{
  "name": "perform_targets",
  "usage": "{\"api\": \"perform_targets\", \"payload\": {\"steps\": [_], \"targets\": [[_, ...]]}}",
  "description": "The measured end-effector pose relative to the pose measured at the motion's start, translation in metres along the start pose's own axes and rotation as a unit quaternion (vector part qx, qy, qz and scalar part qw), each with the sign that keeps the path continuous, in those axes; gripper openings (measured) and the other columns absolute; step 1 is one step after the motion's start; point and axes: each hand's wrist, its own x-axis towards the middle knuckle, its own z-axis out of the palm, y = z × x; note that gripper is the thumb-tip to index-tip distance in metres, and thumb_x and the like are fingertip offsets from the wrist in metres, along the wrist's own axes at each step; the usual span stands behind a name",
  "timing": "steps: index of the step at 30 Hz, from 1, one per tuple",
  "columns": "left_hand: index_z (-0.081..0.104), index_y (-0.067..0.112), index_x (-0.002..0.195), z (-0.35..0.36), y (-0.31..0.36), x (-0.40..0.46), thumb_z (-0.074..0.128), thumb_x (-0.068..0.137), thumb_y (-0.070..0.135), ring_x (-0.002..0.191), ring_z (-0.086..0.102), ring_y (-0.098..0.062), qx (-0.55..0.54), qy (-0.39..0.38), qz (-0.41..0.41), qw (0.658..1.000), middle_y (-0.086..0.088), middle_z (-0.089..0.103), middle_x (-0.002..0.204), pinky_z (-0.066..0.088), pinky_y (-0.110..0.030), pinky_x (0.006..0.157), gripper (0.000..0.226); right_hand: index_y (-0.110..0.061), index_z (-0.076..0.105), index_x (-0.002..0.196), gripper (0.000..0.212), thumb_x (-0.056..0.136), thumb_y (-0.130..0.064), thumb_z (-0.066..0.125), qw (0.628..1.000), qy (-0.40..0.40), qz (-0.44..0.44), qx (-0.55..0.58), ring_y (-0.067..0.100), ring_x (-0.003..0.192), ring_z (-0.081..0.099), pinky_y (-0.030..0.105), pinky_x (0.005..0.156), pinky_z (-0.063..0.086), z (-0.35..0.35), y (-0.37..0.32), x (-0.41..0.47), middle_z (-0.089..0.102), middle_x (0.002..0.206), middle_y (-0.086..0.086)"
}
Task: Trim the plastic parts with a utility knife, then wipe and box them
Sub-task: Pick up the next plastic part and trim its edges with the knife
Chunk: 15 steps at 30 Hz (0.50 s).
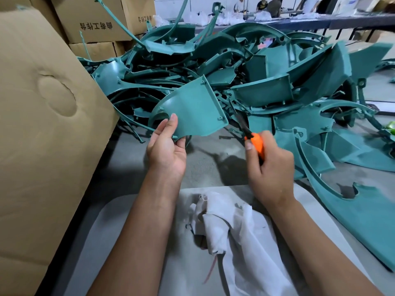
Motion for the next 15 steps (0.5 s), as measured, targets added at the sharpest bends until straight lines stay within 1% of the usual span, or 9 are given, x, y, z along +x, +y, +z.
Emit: {"api": "perform_targets", "payload": {"steps": [2, 3, 4, 6, 7, 10, 12, 14, 15], "targets": [[0.061, 0.009, 0.094, -0.003, 0.004, 0.001, 0.069, 0.093, -0.003, 0.071, 0.076, -0.012, 0.012, -0.009, 0.000, 1.000, 0.000, 0.077, 0.073, 0.061, -0.026, 0.064, 0.014, -0.018, 0.041, 0.083, 0.028, 0.109, -0.029, 0.047, 0.998, 0.044, 0.032, 0.018, 0.011, 0.048, 0.038, 0.033, 0.050, 0.027, -0.006, 0.007, 0.004, 0.036, 0.058, -0.009], [0.062, 0.008, 0.097, -0.007, 0.007, 0.000, 0.066, 0.094, -0.002, 0.078, 0.076, -0.015, 0.025, -0.014, -0.005, 1.000, -0.003, 0.078, 0.080, 0.063, -0.029, 0.069, 0.012, -0.017, 0.040, 0.081, 0.032, 0.109, -0.030, 0.047, 0.998, 0.044, 0.036, 0.036, 0.014, 0.048, 0.038, 0.034, 0.049, 0.028, -0.009, 0.010, 0.006, 0.037, 0.058, -0.005], [0.063, 0.006, 0.105, -0.011, 0.008, -0.002, 0.064, 0.096, -0.001, 0.089, 0.076, -0.021, 0.040, -0.016, -0.014, 0.999, -0.008, 0.078, 0.093, 0.064, -0.036, 0.079, 0.012, -0.016, 0.040, 0.079, 0.035, 0.110, -0.031, 0.048, 0.998, 0.027, 0.031, 0.056, 0.017, 0.049, 0.039, 0.035, 0.049, 0.029, -0.011, 0.013, 0.007, 0.039, 0.058, -0.002], [0.060, 0.002, 0.126, -0.021, 0.009, -0.007, 0.057, 0.100, 0.002, 0.109, 0.069, -0.032, 0.082, -0.009, -0.020, 0.996, -0.019, 0.072, 0.121, 0.056, -0.052, 0.099, 0.025, -0.017, 0.042, 0.077, 0.037, 0.109, -0.033, 0.051, 0.996, -0.034, 0.001, 0.088, 0.018, 0.050, 0.040, 0.035, 0.050, 0.032, -0.011, 0.012, 0.007, 0.040, 0.057, -0.001], [0.058, 0.001, 0.131, -0.028, 0.008, -0.008, 0.056, 0.101, 0.003, 0.110, 0.066, -0.033, 0.097, 0.001, -0.014, 0.995, -0.022, 0.068, 0.128, 0.054, -0.055, 0.101, 0.030, -0.018, 0.042, 0.077, 0.037, 0.108, -0.035, 0.052, 0.993, -0.067, -0.018, 0.097, 0.017, 0.050, 0.040, 0.034, 0.050, 0.033, -0.010, 0.010, 0.006, 0.040, 0.058, -0.002], [0.058, 0.000, 0.136, -0.044, 0.008, -0.011, 0.058, 0.100, 0.006, 0.100, 0.069, -0.029, 0.119, 0.025, 0.003, 0.993, -0.020, 0.071, 0.123, 0.058, -0.050, 0.089, 0.036, -0.021, 0.048, 0.080, 0.034, 0.108, -0.041, 0.049, 0.978, -0.164, -0.056, 0.116, 0.012, 0.056, 0.046, 0.030, 0.053, 0.034, -0.003, 0.003, 0.004, 0.042, 0.063, -0.010], [0.059, 0.000, 0.136, -0.048, 0.010, -0.008, 0.060, 0.100, 0.007, 0.088, 0.073, -0.023, 0.112, 0.031, 0.013, 0.993, -0.015, 0.074, 0.113, 0.063, -0.044, 0.076, 0.036, -0.023, 0.052, 0.088, 0.028, 0.108, -0.043, 0.048, 0.965, -0.223, -0.070, 0.120, 0.011, 0.065, 0.052, 0.029, 0.059, 0.036, 0.000, 0.000, 0.003, 0.047, 0.069, -0.012], [0.058, -0.003, 0.135, -0.047, 0.011, -0.006, 0.060, 0.100, 0.005, 0.077, 0.075, -0.017, 0.095, 0.035, 0.023, 0.995, -0.010, 0.076, 0.100, 0.063, -0.035, 0.061, 0.036, -0.027, 0.052, 0.092, 0.023, 0.108, -0.042, 0.048, 0.952, -0.264, -0.083, 0.130, 0.012, 0.072, 0.053, 0.029, 0.064, 0.038, 0.001, -0.003, 0.001, 0.049, 0.074, -0.013], [0.058, -0.004, 0.135, -0.045, 0.011, -0.006, 0.061, 0.100, 0.005, 0.076, 0.076, -0.017, 0.089, 0.036, 0.026, 0.995, -0.010, 0.076, 0.097, 0.061, -0.032, 0.059, 0.037, -0.027, 0.052, 0.093, 0.022, 0.109, -0.042, 0.047, 0.946, -0.280, -0.087, 0.136, 0.012, 0.075, 0.054, 0.031, 0.066, 0.039, 0.001, -0.004, 0.001, 0.050, 0.077, -0.013]]}}
